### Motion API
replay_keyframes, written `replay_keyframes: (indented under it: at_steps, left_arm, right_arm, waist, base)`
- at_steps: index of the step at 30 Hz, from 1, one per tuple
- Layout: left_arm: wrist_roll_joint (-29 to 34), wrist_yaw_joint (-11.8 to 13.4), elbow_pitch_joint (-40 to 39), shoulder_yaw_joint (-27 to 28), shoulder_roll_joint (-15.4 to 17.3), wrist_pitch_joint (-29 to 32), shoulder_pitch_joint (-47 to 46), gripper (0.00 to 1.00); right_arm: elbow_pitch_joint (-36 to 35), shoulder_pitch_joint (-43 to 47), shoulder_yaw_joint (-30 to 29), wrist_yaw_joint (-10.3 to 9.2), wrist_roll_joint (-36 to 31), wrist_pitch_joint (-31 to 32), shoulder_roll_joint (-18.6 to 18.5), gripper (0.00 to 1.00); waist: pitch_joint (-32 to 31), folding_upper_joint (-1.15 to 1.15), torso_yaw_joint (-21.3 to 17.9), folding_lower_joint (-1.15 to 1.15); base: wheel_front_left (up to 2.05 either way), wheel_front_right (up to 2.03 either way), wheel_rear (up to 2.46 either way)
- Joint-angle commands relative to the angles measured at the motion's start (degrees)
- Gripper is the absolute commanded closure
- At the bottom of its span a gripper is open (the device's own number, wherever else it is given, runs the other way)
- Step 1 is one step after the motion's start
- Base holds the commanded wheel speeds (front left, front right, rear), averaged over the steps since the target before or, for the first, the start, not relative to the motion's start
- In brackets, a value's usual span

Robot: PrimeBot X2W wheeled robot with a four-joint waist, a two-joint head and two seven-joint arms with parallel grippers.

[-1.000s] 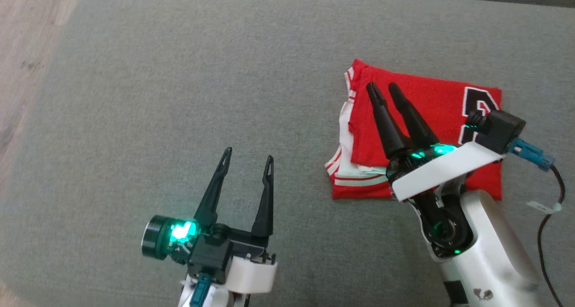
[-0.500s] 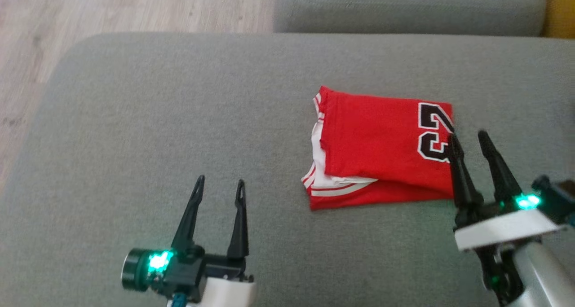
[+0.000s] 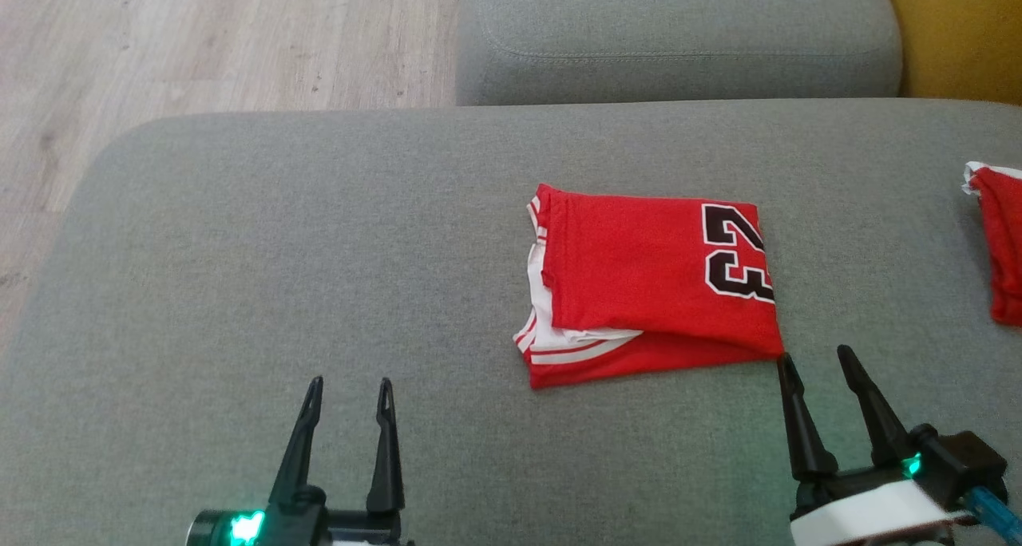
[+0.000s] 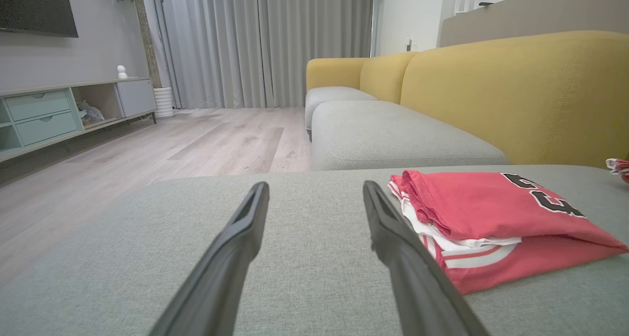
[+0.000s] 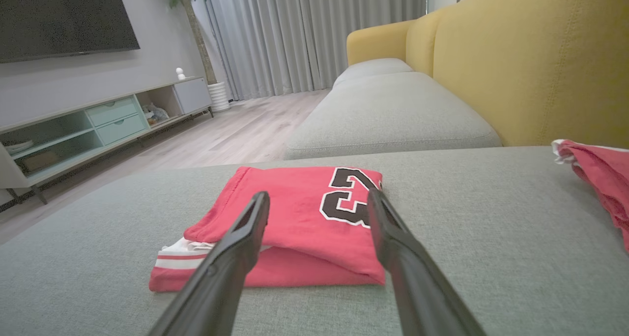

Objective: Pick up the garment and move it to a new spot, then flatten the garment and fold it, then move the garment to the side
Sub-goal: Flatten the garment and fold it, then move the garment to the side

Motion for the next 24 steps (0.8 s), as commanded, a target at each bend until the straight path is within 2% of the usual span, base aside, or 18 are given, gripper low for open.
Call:
replay_keyframes:
  at_steps: [1, 17, 24]
  left_arm:
    - [0.6, -0.2, -1.6, 2.3, -0.3, -0.3, -1.3, 0.0]
    - [1.7, -1.1, -1.0, 3.4, -0.5, -0.3, -0.8, 0.0]
    - [1.9, -1.0, -1.1, 3.1, -0.6, -0.3, -1.6, 0.0]
  right_arm:
    - [-1.5, -1.6, 0.3, -0.04, -0.6, -0.6, -0.1, 0.0]
    - [-0.1, -1.2, 0.0, -0.04, -2.4, -0.6, 0.9, 0.0]
    - [2.5, -2.5, -1.0, -0.04, -2.2, -0.6, 1.1, 0.0]
  waist:
    - [-0.1, 0.0, -0.1, 0.01]
    - [-0.2, 0.0, -0.5, 0.01]
    - [2.0, 0.0, -0.2, 0.01]
  base:
    - [0.0, 0.0, 0.0]
    - [0.0, 0.0, 0.0]
    - [0.0, 0.0, 0.0]
